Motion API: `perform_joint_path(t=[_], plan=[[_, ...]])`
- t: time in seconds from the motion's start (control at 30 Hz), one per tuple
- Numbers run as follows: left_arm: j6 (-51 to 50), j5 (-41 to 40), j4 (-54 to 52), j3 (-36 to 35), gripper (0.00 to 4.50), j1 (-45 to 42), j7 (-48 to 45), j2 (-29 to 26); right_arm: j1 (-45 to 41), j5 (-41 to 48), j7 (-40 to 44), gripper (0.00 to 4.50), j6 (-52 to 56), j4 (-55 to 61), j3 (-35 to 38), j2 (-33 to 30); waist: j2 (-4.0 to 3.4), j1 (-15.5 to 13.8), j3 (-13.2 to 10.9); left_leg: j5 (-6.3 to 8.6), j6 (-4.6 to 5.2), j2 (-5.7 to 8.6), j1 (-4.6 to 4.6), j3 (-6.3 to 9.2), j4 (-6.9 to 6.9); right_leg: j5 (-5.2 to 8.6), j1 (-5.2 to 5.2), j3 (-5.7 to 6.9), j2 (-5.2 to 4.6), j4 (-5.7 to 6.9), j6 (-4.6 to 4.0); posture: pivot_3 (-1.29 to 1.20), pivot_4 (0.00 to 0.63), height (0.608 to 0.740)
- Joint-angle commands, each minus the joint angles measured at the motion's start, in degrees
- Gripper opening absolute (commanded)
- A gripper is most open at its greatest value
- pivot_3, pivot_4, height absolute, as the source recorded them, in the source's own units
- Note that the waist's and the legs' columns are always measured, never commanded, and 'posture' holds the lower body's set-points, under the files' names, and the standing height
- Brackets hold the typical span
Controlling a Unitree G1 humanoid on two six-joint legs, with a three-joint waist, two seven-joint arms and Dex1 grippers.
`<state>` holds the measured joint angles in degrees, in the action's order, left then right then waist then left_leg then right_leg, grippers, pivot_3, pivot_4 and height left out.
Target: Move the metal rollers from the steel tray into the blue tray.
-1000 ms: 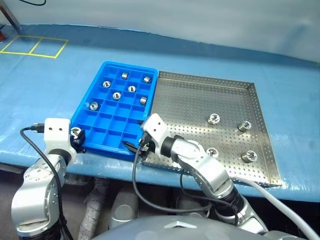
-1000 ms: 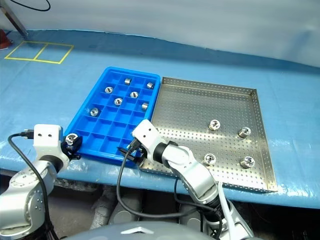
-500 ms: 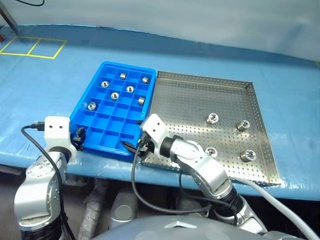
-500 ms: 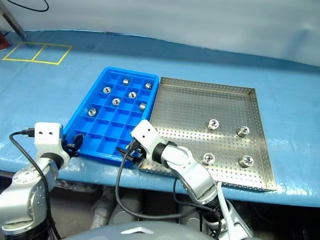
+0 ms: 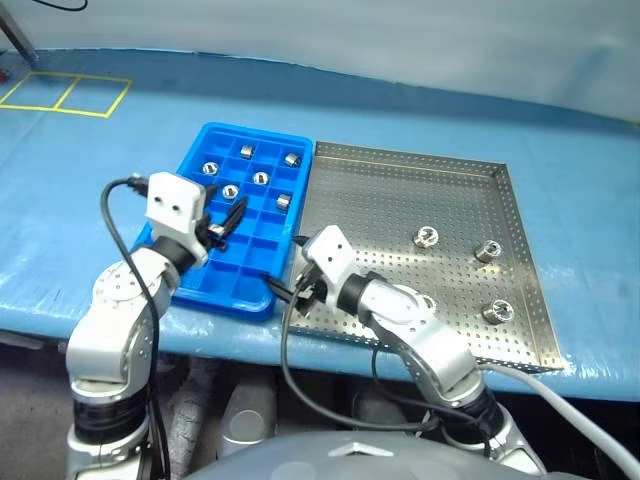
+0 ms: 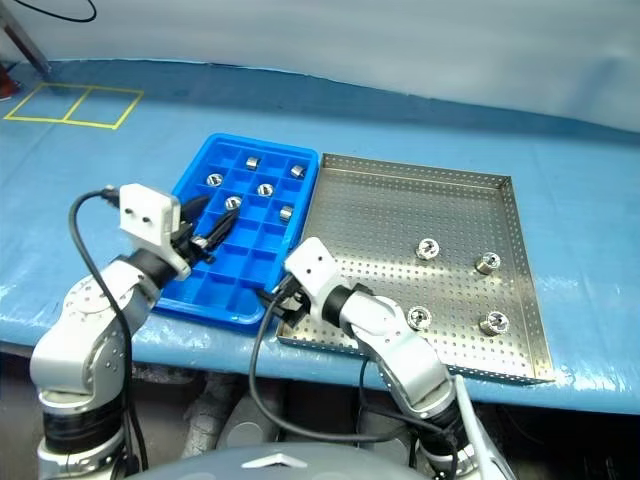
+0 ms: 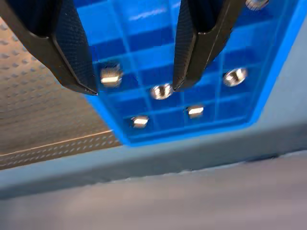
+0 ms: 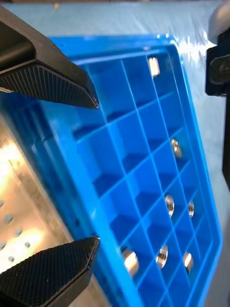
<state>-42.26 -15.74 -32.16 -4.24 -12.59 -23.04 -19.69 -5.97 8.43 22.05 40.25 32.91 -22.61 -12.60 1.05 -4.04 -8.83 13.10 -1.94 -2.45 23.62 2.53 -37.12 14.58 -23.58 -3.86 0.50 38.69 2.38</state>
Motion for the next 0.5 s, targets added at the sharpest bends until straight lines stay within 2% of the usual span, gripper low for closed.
perform_joint_path(t=[0.03,0.17,0.27,0.5], plan=[[4.4,0.3,8.2,5.7,2.7,-6.7,-3.5,1.0,3.4,-0.1,-1.1,4.5,0.8,6.5,5.4,-3.3,0.0,0.8,0.0,0.0,0.01,-0.01,-0.01,-0.01,0.0,-0.01,0.0,-0.02,0.02,0.0,0.02,0.06,0.15,0.74],[7.9,0.6,22.3,12.5,2.7,-16.8,-9.9,3.3,10.2,0.6,-2.3,4.5,3.0,12.1,11.3,-6.8,-0.01,2.6,0.0,0.02,0.04,0.04,0.05,0.01,-0.04,-0.12,-0.01,-0.03,0.02,-0.01,0.25,-0.02,0.15,0.74],[12.4,1.7,32.8,18.5,2.7,-23.4,-18.7,4.1,14.8,0.7,-3.3,4.5,3.9,15.6,13.4,-7.8,-0.03,5.0,0.0,0.05,0.1,0.05,0.05,-0.02,-0.04,-0.14,-0.01,-0.08,0.03,-0.03,0.27,-0.08,0.15,0.74],[21.2,7.5,56.1,24.8,2.7,-35.4,-25.2,9.9,19.2,-0.4,-7.6,4.5,4.6,18.7,13.1,-5.8,-0.06,9.4,0.0,0.08,0.14,0.04,0.02,-0.08,-0.04,-0.09,-0.02,-0.18,0.08,-0.02,0.33,-0.18,0.15,0.74]])
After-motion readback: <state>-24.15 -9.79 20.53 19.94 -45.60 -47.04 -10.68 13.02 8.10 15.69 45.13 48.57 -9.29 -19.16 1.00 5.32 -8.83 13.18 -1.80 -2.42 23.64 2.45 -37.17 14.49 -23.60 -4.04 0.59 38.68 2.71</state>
